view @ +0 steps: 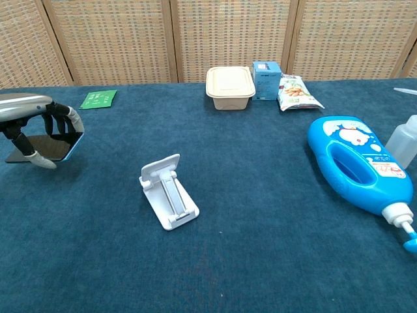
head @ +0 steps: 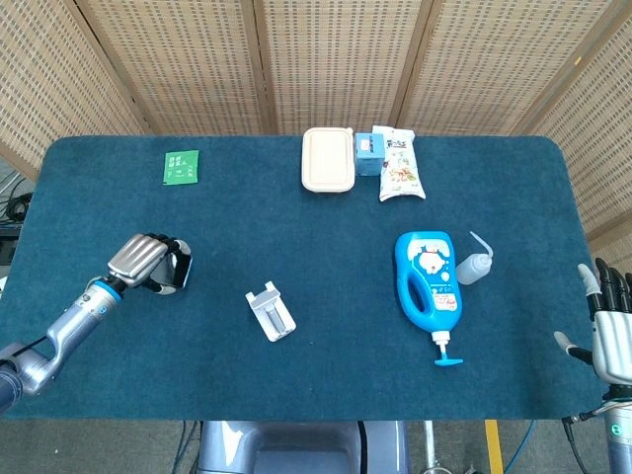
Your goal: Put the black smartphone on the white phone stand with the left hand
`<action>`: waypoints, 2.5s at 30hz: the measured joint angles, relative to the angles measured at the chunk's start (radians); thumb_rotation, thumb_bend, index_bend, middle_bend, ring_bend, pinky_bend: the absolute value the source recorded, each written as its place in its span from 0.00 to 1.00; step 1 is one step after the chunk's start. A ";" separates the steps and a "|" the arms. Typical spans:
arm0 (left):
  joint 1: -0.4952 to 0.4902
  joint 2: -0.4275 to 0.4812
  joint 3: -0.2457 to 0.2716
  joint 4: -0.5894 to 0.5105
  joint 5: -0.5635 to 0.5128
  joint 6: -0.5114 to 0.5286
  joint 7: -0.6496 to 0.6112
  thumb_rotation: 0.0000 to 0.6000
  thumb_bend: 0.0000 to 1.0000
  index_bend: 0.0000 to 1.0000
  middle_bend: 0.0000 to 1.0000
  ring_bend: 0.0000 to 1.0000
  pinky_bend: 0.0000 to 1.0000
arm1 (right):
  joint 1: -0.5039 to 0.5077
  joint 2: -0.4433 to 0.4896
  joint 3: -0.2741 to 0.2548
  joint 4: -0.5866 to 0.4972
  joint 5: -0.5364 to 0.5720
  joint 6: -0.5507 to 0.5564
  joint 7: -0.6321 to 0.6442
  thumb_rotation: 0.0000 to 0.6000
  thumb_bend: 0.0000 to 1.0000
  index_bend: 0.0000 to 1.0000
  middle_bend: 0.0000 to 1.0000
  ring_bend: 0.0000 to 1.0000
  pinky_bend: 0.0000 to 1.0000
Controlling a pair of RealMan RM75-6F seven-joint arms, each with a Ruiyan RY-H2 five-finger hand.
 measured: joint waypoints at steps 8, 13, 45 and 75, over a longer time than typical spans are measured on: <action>-0.024 0.082 -0.029 -0.217 0.038 0.097 -0.014 1.00 0.10 0.45 0.44 0.45 0.39 | 0.002 -0.001 0.004 0.002 0.013 -0.006 -0.004 1.00 0.10 0.00 0.00 0.00 0.00; -0.049 0.122 -0.042 -0.318 0.086 0.161 -0.065 1.00 0.09 0.45 0.44 0.45 0.39 | 0.003 -0.001 0.009 0.003 0.025 -0.012 -0.004 1.00 0.10 0.00 0.00 0.00 0.00; -0.230 -0.293 0.125 0.513 0.306 0.443 -1.244 1.00 0.18 0.47 0.44 0.45 0.39 | 0.044 -0.069 0.062 0.065 0.212 -0.086 -0.178 1.00 0.10 0.00 0.00 0.00 0.00; -0.237 -0.429 0.174 0.672 0.244 0.400 -1.349 1.00 0.18 0.47 0.44 0.45 0.39 | 0.048 -0.076 0.073 0.071 0.237 -0.073 -0.201 1.00 0.10 0.00 0.00 0.00 0.00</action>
